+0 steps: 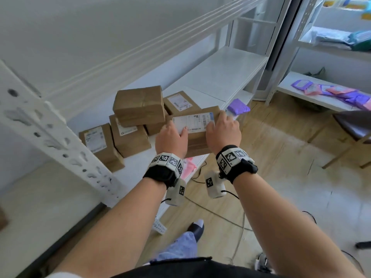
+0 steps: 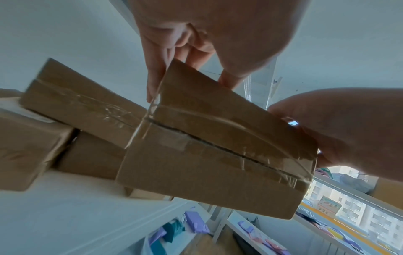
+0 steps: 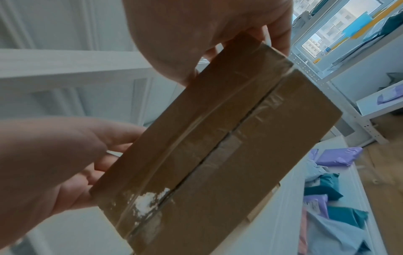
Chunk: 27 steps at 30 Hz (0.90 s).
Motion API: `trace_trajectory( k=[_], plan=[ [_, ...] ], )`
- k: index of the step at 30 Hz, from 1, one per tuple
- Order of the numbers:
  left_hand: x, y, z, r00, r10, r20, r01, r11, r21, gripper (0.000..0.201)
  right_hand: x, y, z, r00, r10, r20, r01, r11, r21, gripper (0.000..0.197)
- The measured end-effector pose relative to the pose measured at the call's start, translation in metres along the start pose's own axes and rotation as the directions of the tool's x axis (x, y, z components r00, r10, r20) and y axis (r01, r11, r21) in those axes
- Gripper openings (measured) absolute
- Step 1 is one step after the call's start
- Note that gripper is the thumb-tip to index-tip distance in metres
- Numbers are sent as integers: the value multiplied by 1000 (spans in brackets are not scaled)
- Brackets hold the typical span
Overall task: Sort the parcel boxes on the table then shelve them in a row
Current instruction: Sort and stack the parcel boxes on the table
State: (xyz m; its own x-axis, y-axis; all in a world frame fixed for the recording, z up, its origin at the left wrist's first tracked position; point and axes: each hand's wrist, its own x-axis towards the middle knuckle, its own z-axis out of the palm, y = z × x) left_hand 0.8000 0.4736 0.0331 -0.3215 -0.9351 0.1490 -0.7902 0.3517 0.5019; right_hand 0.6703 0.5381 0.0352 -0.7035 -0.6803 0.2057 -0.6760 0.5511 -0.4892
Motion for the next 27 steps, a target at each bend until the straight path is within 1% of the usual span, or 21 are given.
trace_trajectory(
  k=[3,6,9,14,18,22,27],
  plan=[
    [-40,-16,-8,998,-50,27,49,999,14,37,-42,-3,-5,999,0,48,1,1000,-21,31],
    [-74,-29,-16,997,-62,43,59,997,56,38,-81,-5,-9,996,13,87,-9,999,-45,34],
    [-107,-40,-23,995,-54,78,46,995,94,39,-116,-2,-10,992,51,112,-41,996,-83,35],
    [-153,-65,-27,983,-24,180,-1,991,133,44,-166,2,-3,974,141,175,-101,970,-220,31],
    [-181,-96,-34,969,-10,246,-20,992,121,44,-204,-9,7,958,202,203,-134,942,-307,34],
    [-205,-145,-51,962,-17,274,-16,993,115,45,-249,-36,21,955,203,214,-124,935,-333,31],
    [-222,-226,-101,964,-46,261,14,992,122,47,-306,-109,48,940,207,271,-117,942,-313,39]
  ],
)
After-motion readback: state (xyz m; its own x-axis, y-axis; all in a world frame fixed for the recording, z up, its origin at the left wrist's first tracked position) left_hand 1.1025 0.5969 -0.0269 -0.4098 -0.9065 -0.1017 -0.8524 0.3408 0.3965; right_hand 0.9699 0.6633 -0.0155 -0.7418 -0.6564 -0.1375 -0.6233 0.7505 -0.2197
